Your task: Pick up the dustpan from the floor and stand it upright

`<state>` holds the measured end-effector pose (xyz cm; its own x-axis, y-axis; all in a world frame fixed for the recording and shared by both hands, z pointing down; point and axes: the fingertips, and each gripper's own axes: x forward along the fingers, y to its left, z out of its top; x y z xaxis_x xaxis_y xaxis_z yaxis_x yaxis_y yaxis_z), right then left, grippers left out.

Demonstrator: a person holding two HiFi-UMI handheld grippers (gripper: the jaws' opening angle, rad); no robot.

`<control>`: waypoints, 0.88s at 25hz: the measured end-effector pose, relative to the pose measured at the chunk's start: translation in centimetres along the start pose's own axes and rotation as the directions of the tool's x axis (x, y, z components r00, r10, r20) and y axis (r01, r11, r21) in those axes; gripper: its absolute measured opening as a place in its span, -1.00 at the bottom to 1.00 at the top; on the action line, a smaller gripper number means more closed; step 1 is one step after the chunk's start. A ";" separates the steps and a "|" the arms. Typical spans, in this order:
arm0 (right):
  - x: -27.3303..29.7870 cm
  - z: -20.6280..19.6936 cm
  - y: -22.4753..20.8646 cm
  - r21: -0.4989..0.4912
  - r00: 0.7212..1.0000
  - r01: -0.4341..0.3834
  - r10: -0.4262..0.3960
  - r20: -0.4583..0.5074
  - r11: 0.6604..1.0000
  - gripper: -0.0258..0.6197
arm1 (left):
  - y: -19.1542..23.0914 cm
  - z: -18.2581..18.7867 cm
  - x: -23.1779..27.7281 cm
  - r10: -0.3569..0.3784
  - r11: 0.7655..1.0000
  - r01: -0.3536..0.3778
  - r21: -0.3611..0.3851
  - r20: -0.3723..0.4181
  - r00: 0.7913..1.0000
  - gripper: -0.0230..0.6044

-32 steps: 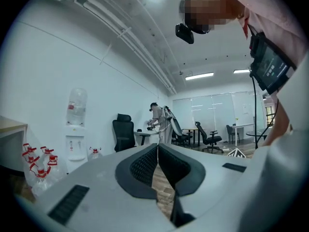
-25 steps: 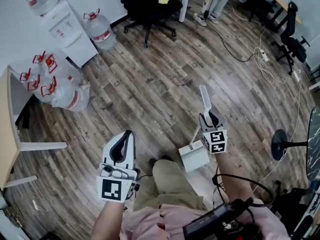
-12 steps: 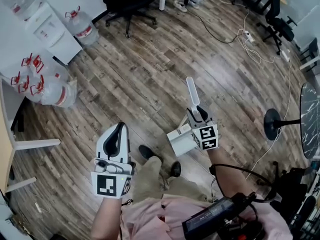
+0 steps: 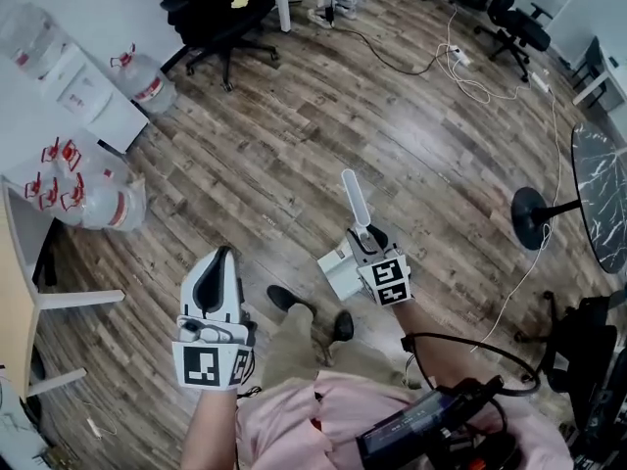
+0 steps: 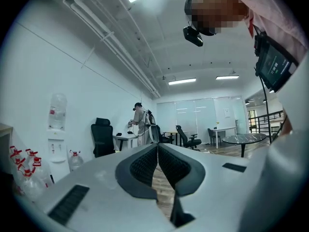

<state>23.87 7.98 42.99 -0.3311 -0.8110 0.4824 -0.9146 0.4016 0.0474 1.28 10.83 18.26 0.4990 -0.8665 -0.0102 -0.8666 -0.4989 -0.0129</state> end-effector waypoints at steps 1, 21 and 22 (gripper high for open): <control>-0.6 -0.3 0.2 0.003 1.000 0.000 0.000 -0.002 1.000 -0.45 | -0.4 0.3 -0.2 -0.004 1.000 0.004 0.001 0.002 1.000 -0.88; -10.6 -2.1 -1.2 0.145 0.997 0.055 -0.063 0.050 0.988 -0.18 | -7.8 3.0 -0.6 -0.090 0.996 0.091 -0.004 0.042 0.995 -0.88; -11.6 -1.6 -1.4 0.149 0.995 0.066 -0.076 0.065 0.987 -0.18 | -8.0 3.3 -0.5 -0.081 0.996 0.082 -0.017 0.045 0.996 -0.88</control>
<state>29.35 17.48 38.76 -0.2747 -0.8653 0.4193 -0.9588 0.2791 -0.0521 7.92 15.32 15.10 0.5677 -0.8215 -0.0541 -0.8226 -0.5687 0.0031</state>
